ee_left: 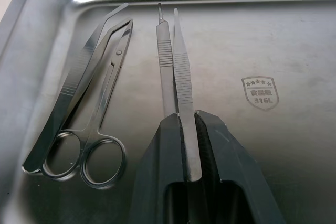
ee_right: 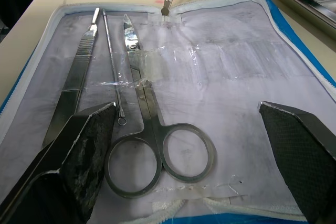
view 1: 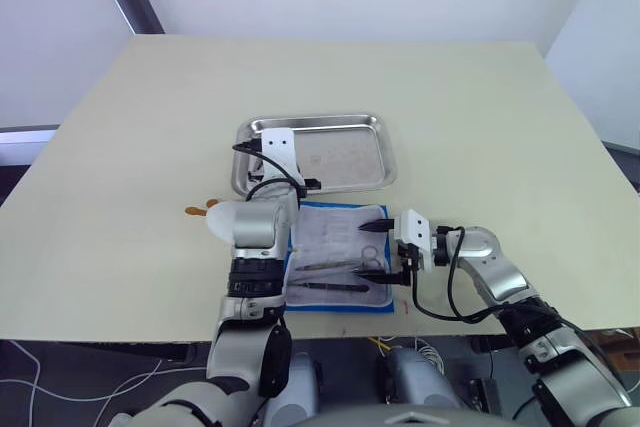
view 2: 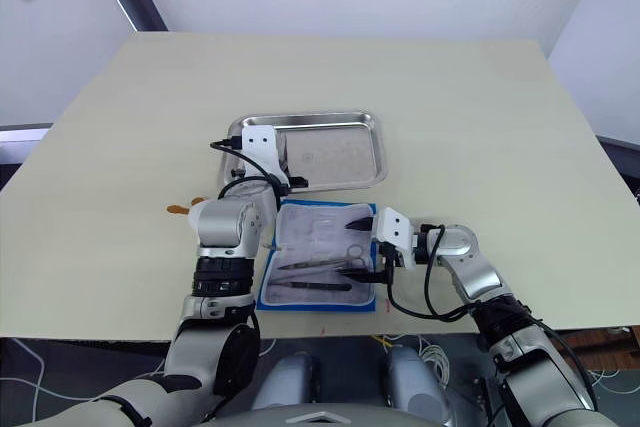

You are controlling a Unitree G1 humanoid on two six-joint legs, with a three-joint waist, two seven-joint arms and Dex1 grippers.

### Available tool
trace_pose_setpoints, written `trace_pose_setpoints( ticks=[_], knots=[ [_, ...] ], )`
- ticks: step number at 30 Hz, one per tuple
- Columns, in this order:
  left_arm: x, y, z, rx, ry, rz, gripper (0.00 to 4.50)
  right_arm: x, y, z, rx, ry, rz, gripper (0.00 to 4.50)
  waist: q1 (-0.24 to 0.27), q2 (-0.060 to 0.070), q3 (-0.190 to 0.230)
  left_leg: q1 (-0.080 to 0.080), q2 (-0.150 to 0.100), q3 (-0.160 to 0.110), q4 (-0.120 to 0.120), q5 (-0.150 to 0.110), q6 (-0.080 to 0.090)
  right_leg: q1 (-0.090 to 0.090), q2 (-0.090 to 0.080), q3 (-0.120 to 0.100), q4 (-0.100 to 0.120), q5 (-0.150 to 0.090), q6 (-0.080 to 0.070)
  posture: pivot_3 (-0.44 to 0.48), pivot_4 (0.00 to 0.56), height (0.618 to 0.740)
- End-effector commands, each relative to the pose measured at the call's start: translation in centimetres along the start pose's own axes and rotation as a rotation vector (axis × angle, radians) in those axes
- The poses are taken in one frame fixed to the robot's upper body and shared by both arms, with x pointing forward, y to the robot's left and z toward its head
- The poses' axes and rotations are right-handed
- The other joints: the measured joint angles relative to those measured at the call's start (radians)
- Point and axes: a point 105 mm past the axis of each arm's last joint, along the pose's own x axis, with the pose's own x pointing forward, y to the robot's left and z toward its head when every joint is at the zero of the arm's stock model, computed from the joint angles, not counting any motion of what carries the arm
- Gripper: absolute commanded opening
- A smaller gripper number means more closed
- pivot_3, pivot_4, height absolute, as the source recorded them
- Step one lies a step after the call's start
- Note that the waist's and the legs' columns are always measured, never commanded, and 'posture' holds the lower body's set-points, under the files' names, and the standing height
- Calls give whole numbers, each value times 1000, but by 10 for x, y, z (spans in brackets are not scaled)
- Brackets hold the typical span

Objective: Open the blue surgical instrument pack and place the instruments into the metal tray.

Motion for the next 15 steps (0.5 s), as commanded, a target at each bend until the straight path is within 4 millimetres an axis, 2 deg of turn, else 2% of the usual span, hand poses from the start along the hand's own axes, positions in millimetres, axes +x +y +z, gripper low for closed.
trace_pose_setpoints(
  ticks=[1, 6, 15],
  knots=[
    [0, 4, 5, -19, -12, 20, 90, -8, 24, -62, 161, 209, 10, 4500, 0, 0, 0, 0, 0, 0, 0, 0, 0, 0, 0, 0, 0, 0, 0, 0, 150, 740],
    [0, 3, 5, -14, -8, 3, 90, -7, 24, -62, 161, 209, 10, 4500, 0, 0, 0, 0, 0, 0, 0, 0, 0, 0, 0, 0, 0, 0, 0, 0, 150, 740],
    [-3, -11, 6, -18, -22, -97, 90, -6, 23, -62, 158, 207, 8, 4500, 0, 0, 0, 0, 0, 0, 0, 1, -1, 0, 0, -1, 0, 0, 0, 0, 150, 740]
  ],
)
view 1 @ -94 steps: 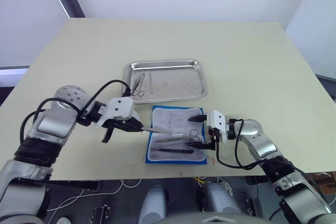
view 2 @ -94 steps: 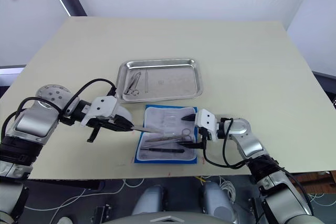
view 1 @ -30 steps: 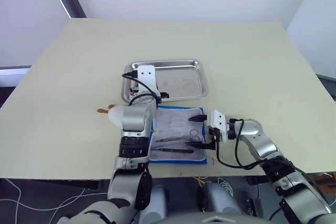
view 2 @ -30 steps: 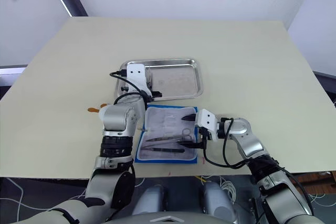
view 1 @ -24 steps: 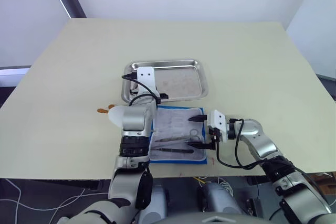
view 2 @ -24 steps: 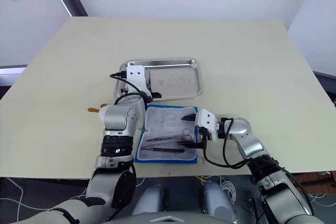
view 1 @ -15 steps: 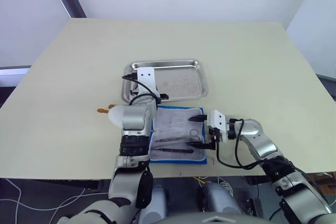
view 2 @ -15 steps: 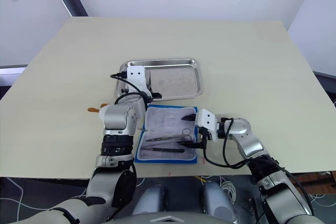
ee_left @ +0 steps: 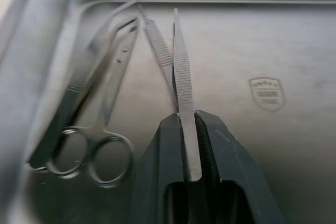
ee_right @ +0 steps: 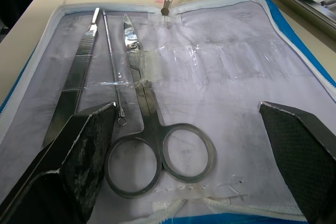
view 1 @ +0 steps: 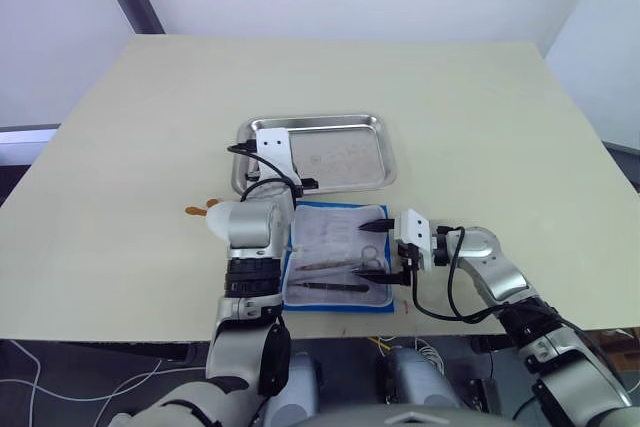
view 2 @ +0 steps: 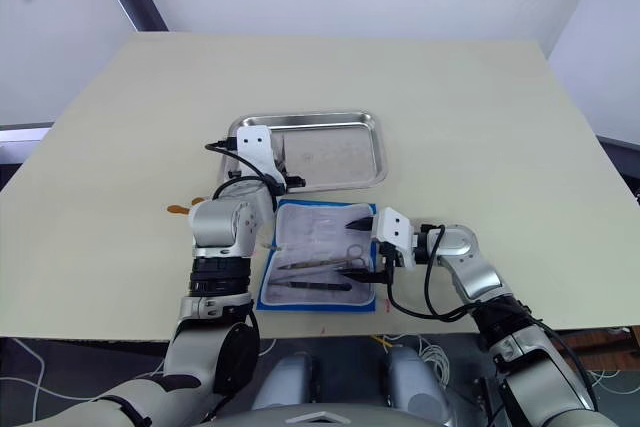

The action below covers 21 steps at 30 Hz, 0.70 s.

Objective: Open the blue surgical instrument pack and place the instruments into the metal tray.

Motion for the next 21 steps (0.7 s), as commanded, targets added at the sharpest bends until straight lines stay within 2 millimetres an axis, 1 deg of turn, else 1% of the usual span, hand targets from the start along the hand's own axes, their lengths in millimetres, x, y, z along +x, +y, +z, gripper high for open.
trace_pose_setpoints(
  ticks=[1, 11, 13, 14, 16, 18, 21],
  knots=[
    [-2, -8, 5, 4, -20, -40, 90, -7, 23, -62, 159, 207, 8, 4500, 0, 0, 0, 0, 0, 0, 0, 0, 0, 0, 0, 0, 0, 0, 0, 0, 150, 740],
    [-2, -10, 1, 5, 4, -52, 90, -6, 24, -62, 160, 206, 7, 4500, 0, 0, 0, 0, 0, 0, 0, 0, 0, 0, 0, 0, 0, 0, 0, 0, 150, 740],
    [-2, -9, 1, 4, 3, -46, 885, -6, 24, -62, 160, 206, 7, 4500, 0, 0, 0, 0, 0, 0, 0, 0, 0, 0, 0, 0, 0, 0, 0, 0, 150, 740],
    [-2, -9, 2, 3, 3, -46, 1151, -6, 24, -62, 160, 206, 7, 4500, 0, 0, 0, 0, 0, 0, 0, 0, 0, 0, 0, 0, 0, 0, 0, 0, 150, 740],
    [-2, -7, 2, 9, 1, -39, 2091, -5, 24, -62, 160, 204, 7, 4500, 0, 1, 0, 0, 0, 0, 0, 0, 0, 0, 0, 0, 0, 0, 0, 0, 150, 740],
    [-1, -5, 2, 19, 3, -23, 2881, -5, 24, -61, 160, 203, 8, 4500, 0, 1, 0, 0, 0, 0, 0, 0, 0, 0, 0, 0, 0, 0, 0, 0, 150, 740],
    [-1, -4, 2, 16, 3, -17, 2881, -5, 24, -62, 161, 203, 9, 4500, 0, 1, 0, 0, 0, 0, 0, 0, 0, 0, 0, 0, 0, 0, 0, 0, 150, 740]
  ],
)
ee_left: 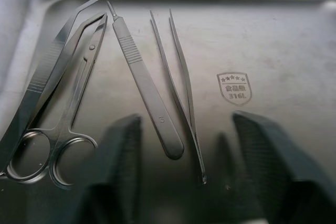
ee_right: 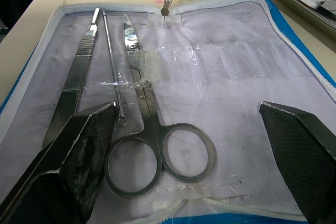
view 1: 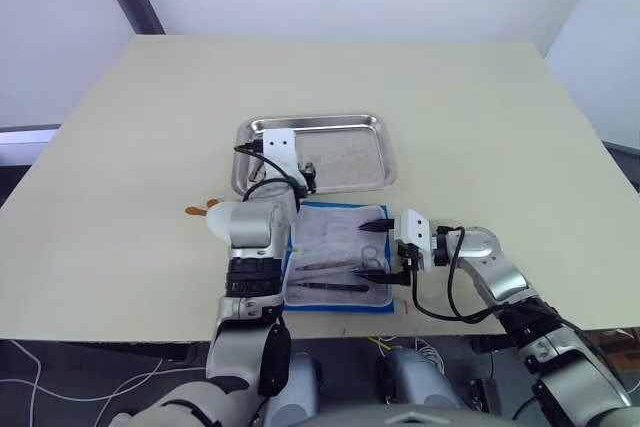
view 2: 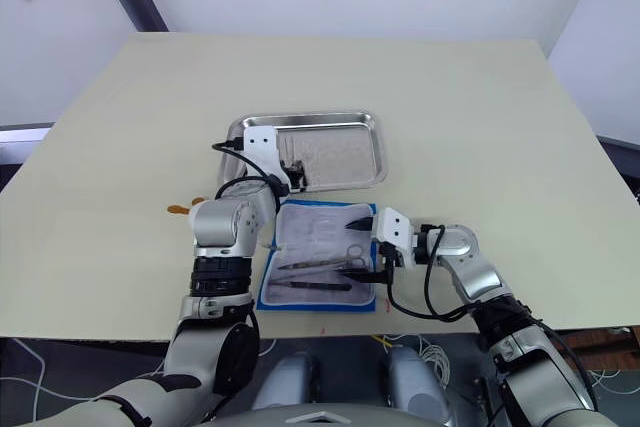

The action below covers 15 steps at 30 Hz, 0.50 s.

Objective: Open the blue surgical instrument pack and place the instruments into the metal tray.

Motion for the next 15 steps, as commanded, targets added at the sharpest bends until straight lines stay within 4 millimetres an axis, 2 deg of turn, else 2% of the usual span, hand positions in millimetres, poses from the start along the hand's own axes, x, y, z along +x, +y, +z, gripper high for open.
trace_pose_setpoints(
  ticks=[1, 8, 15],
  knots=[
    [-1, 1, 4, 6, -13, 11, 2881, -4, 25, -61, 161, 203, 10, 4500, 0, 0, 0, 0, 0, 0, 0, 0, 0, 0, 0, 0, 0, 0, 0, 0, 150, 740],
    [-5, 7, 14, 23, -66, 0, 2881, -4, 25, -62, 163, 201, 9, 4500, -1, 0, 0, 0, 0, 0, 0, 0, 0, 0, 0, 0, 0, 0, 0, 0, 150, 740],
    [-19, 2, 31, 87, -188, -144, 2881, -4, 24, -61, 163, 201, 9, 4500, -2, 0, 0, 0, 0, 0, 0, 0, 0, 0, 0, 0, 0, 0, 0, 0, 150, 740]
  ],
)
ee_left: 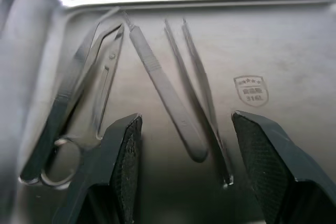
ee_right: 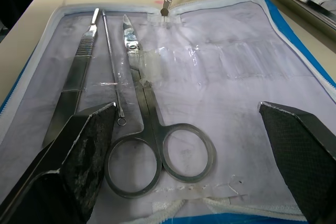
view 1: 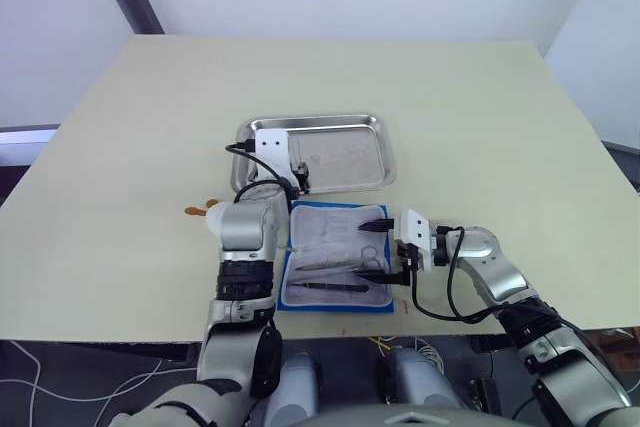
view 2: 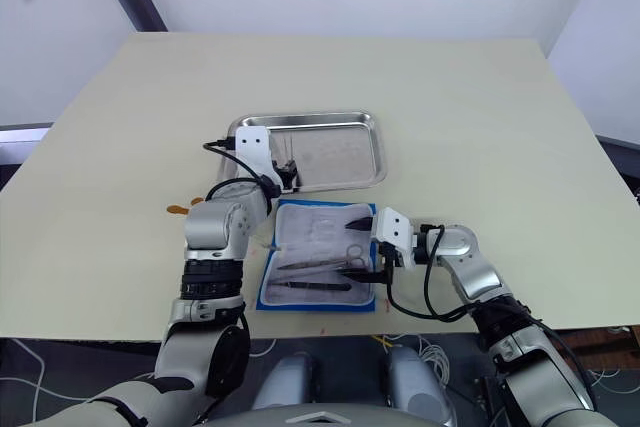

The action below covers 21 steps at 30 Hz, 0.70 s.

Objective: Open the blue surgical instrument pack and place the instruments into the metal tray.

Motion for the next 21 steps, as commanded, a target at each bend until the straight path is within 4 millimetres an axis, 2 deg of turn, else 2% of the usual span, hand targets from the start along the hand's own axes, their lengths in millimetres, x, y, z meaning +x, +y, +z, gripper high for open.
trace_pose_setpoints(
  ticks=[1, 5, 10, 16, 19, 21],
  knots=[
    [-13, -11, 28, 44, -144, -111, 2881, -5, 24, -62, 164, 202, 9, 4500, 0, 0, 0, 0, 0, 0, 0, 0, 0, 0, 0, 0, 0, 0, 0, 0, 150, 740],
    [-34, -23, 36, 45, -226, -372, 2881, -7, 22, -61, 161, 204, 5, 4500, -4, 1, 1, 0, 0, 0, 0, 1, -1, 0, 0, 1, 0, 0, 0, 0, 150, 740],
    [-55, -19, 39, 169, -275, -581, 2881, -8, 21, -62, 158, 208, 3, 4500, -6, 4, 3, 0, 0, -1, -1, 1, -2, 0, -1, 1, -1, 0, 0, 0, 150, 740],
    [-85, -10, 28, 318, -286, -841, 2881, -9, 19, -62, 154, 210, 0, 4500, -11, 6, 5, -1, 1, -1, -2, 1, -2, 0, -3, 1, -5, -2, -4, 0, 150, 740],
    [-96, -8, 21, 373, -282, -931, 2881, -9, 18, -62, 153, 210, -1, 4500, -12, 6, 6, -1, 1, -1, -2, 1, -1, 0, -9, 1, -6, -2, -5, 0, 150, 740],
    [-111, -7, 11, 449, -281, -1038, 2881, -11, 19, -62, 153, 213, 0, 4500, -13, 6, 6, -1, 1, -1, -2, 1, -1, -1, -10, 1, -6, -2, -5, 0, 150, 740]
  ],
)
